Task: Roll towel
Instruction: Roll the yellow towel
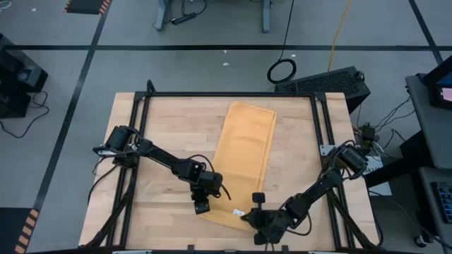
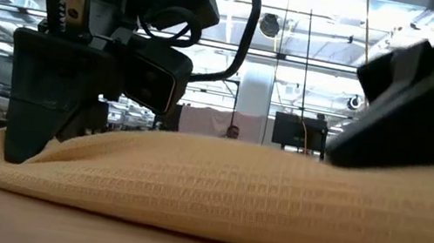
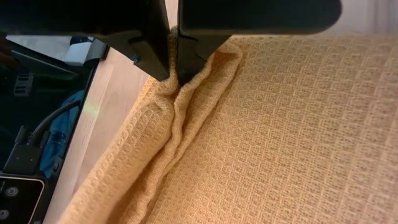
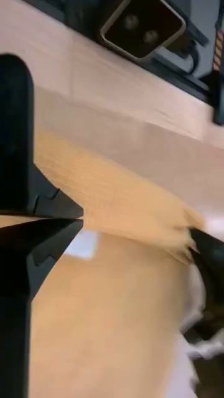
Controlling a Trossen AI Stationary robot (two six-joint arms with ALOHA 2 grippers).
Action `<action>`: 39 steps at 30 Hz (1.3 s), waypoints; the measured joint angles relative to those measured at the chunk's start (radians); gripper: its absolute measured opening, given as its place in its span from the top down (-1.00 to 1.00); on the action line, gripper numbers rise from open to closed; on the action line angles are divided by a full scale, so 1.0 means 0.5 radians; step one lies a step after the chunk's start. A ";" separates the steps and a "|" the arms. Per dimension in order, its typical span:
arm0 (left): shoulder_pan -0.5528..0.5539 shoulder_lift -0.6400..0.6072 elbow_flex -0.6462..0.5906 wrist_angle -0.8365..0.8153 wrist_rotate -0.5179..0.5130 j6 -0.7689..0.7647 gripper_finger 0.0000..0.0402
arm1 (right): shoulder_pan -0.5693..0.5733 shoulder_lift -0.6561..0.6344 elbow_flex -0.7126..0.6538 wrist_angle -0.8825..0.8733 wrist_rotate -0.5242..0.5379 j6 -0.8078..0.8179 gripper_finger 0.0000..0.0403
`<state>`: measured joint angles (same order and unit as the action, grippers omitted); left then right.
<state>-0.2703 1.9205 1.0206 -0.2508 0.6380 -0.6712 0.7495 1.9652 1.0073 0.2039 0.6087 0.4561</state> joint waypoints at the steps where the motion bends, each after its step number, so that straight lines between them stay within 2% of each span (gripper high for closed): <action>1: 0.001 0.000 0.000 0.000 0.001 0.000 0.96 | -0.009 0.000 0.000 -0.017 -0.051 0.035 0.99; 9: 0.003 0.000 0.000 0.014 -0.002 0.059 0.96 | -0.017 0.002 0.000 -0.060 -0.103 0.162 1.00; 15: 0.009 0.000 0.001 0.021 -0.019 0.081 0.93 | -0.017 0.111 0.003 -0.045 -0.113 0.239 1.00; 24: 0.039 -0.050 0.001 -0.042 -0.006 0.221 0.52 | -0.017 0.231 0.011 0.053 -0.078 0.345 1.00; 30: 0.102 -0.362 0.001 -0.386 0.026 0.417 0.30 | -0.017 0.234 0.008 0.038 -0.107 0.369 1.00; 33: 0.076 -0.589 0.001 -0.427 -0.207 0.431 0.26 | -0.017 0.236 0.008 0.034 -0.113 0.389 1.00; 36: -0.076 -0.769 0.003 -0.348 -0.723 0.480 0.25 | -0.017 0.237 0.008 0.027 -0.115 0.429 1.00; 39: -0.346 -0.833 0.003 -0.217 -1.157 0.585 0.25 | -0.017 0.238 0.007 0.027 -0.115 0.442 1.00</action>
<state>-0.4431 1.5041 1.0222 -0.3592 0.0594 -0.3788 0.7410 2.0842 1.0107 0.2176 0.5514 0.6773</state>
